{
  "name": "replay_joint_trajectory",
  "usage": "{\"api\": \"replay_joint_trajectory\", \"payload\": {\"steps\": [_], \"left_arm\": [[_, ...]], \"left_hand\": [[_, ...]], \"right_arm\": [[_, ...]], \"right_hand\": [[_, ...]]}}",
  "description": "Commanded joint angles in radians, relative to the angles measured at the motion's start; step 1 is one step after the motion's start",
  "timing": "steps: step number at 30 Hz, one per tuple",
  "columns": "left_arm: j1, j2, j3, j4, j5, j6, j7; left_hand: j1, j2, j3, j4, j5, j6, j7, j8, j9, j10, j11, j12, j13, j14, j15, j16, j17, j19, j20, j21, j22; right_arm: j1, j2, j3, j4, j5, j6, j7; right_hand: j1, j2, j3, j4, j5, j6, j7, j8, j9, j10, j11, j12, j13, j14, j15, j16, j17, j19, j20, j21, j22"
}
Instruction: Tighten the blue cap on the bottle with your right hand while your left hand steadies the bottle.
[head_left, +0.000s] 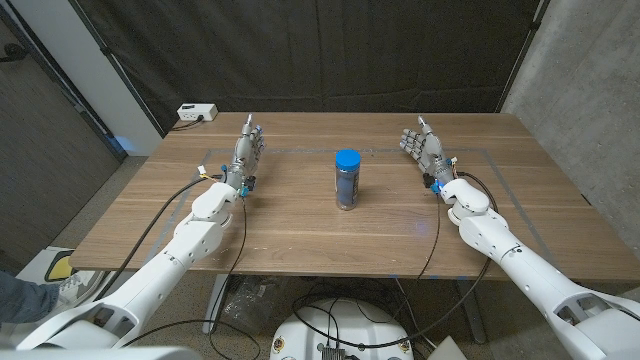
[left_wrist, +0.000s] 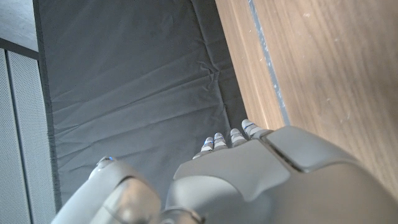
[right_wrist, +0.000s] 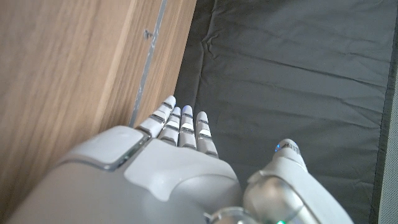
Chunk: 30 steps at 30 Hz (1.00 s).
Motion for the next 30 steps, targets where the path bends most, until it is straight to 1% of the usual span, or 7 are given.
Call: {"api": "replay_joint_trajectory", "payload": {"steps": [1, 3, 8, 12, 19, 26, 30], "left_arm": [[0.052, 0.039, -0.004, -0.102, 0.087, -0.021, 0.085], [0.057, 0.049, 0.004, -0.112, 0.132, -0.04, 0.099], [0.069, 0.07, 0.019, -0.143, 0.2, -0.058, 0.113], [0.083, 0.094, 0.028, -0.192, 0.223, -0.01, 0.123], [0.106, 0.121, 0.042, -0.252, 0.267, 0.051, 0.15], [0.099, 0.185, 0.067, -0.311, 0.304, 0.102, 0.087], [0.071, 0.195, 0.088, -0.273, 0.301, 0.027, -0.005]], "left_hand": [[0.013, -0.001, 0.006, -0.006, 0.005, -0.081, 0.0, 0.003, 0.002, -0.026, -0.002, 0.007, 0.005, -0.07, 0.004, 0.008, 0.002, -0.08, -0.019, 0.006, 0.003], [0.022, -0.003, 0.005, -0.011, 0.005, -0.084, 0.003, 0.001, 0.003, -0.022, -0.002, 0.007, 0.006, -0.061, 0.006, 0.009, 0.002, -0.074, -0.016, 0.006, 0.003], [0.07, -0.018, 0.0, -0.041, 0.005, -0.074, 0.011, 0.001, 0.005, 0.007, 0.006, 0.011, 0.007, -0.022, 0.012, 0.015, 0.001, -0.038, 0.008, 0.01, 0.0], [0.093, -0.03, -0.004, -0.057, 0.006, -0.066, 0.019, 0.004, 0.005, 0.021, 0.007, 0.013, 0.007, -0.01, 0.014, 0.015, 0.0, -0.026, 0.018, 0.009, 0.0], [0.134, -0.05, -0.017, -0.087, 0.011, -0.046, 0.02, 0.009, 0.006, 0.048, 0.002, 0.017, 0.008, 0.015, 0.012, 0.016, 0.0, -0.012, 0.036, 0.005, -0.001], [0.159, -0.061, -0.031, -0.108, 0.013, -0.044, 0.014, 0.008, 0.007, 0.054, -0.008, 0.015, 0.009, 0.024, 0.005, 0.014, 0.0, -0.008, 0.045, 0.0, -0.001], [0.196, -0.055, -0.035, -0.132, 0.02, -0.043, 0.009, 0.008, 0.008, 0.065, -0.019, 0.015, 0.009, 0.041, -0.003, 0.015, -0.001, 0.013, 0.04, 0.0, -0.002]], "right_arm": [[0.011, 0.034, -0.023, 0.026, 0.008, 0.025, 0.044], [0.003, 0.031, -0.023, 0.016, 0.006, 0.029, 0.041], [-0.018, 0.024, -0.018, -0.011, 0.003, 0.045, 0.034], [-0.037, 0.011, -0.012, -0.041, -0.004, 0.065, 0.03], [-0.068, -0.004, -0.009, -0.099, -0.034, 0.095, 0.002], [-0.068, -0.004, -0.01, -0.113, -0.03, 0.107, 0.014], [-0.08, -0.018, -0.005, -0.153, -0.033, 0.095, 0.0]], "right_hand": [[0.011, 0.001, 0.006, 0.0, 0.005, 0.007, 0.011, 0.005, 0.001, 0.005, -0.006, 0.005, 0.003, -0.001, 0.006, 0.005, 0.002, 0.004, 0.0, 0.002, 0.003], [0.012, 0.002, 0.006, 0.0, 0.005, 0.007, 0.01, 0.005, 0.001, 0.006, -0.009, 0.006, 0.003, -0.002, 0.006, 0.005, 0.002, 0.003, 0.0, 0.001, 0.003], [0.013, 0.004, 0.006, -0.001, 0.006, 0.007, 0.006, 0.005, 0.001, 0.008, -0.01, 0.006, 0.003, -0.001, 0.004, 0.004, 0.002, 0.003, 0.0, 0.0, 0.003], [0.015, 0.005, 0.007, -0.002, 0.006, 0.008, 0.006, 0.005, 0.001, 0.008, -0.011, 0.006, 0.003, 0.0, 0.003, 0.004, 0.002, 0.003, 0.001, -0.001, 0.003], [0.021, 0.009, 0.009, -0.005, 0.006, 0.013, -0.001, 0.007, 0.001, 0.015, -0.016, 0.009, 0.004, 0.005, 0.001, 0.006, 0.002, 0.005, 0.002, -0.002, 0.003], [0.026, 0.011, 0.011, -0.008, 0.006, 0.018, -0.003, 0.009, 0.001, 0.022, -0.018, 0.011, 0.004, 0.01, -0.002, 0.007, 0.002, 0.011, 0.003, -0.002, 0.003], [0.031, 0.014, 0.012, -0.01, 0.006, 0.021, -0.004, 0.01, 0.001, 0.027, -0.019, 0.013, 0.004, 0.015, -0.003, 0.008, 0.002, 0.014, 0.003, -0.002, 0.003]]}}
